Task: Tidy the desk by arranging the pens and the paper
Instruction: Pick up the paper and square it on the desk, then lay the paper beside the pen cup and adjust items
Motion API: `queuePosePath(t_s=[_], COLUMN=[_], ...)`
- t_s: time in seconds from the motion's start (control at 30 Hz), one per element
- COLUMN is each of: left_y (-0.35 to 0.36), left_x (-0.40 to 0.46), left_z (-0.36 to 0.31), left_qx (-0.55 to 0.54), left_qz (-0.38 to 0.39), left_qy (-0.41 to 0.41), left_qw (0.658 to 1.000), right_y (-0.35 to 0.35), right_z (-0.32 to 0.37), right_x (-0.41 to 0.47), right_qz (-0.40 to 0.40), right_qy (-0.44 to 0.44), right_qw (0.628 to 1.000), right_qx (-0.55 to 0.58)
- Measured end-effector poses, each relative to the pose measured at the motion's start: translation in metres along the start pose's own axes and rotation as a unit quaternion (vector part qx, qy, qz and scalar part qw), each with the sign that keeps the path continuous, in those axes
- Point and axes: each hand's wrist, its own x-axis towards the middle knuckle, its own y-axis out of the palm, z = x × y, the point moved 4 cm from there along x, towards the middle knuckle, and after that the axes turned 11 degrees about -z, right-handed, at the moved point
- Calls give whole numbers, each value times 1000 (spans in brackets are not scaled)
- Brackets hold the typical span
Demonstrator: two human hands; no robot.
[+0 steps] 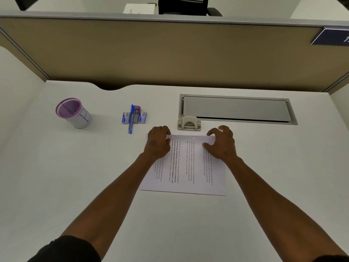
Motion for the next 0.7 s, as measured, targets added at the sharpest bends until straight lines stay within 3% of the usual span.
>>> queuePosePath(t_s=[0.2, 0.37, 0.47, 0.7], left_y=[-14, -27, -37, -51], left_x=[-19, -39, -52, -72], left_z=[14, 31, 42, 63], left_qx=[-35, -46, -66, -147], left_qz=[4, -56, -91, -100], left_qy=[-69, -52, -56, -164], left_qw=[997, 996, 992, 970], right_y=[-12, -26, -21, -5], right_z=[5, 0, 1, 8], right_x=[-31, -78, -105, -142], right_qz=[-85, -191, -175, -152], right_qy=[38, 159, 217, 303], right_qw=[989, 947, 926, 885], right_qx=[112, 206, 253, 320])
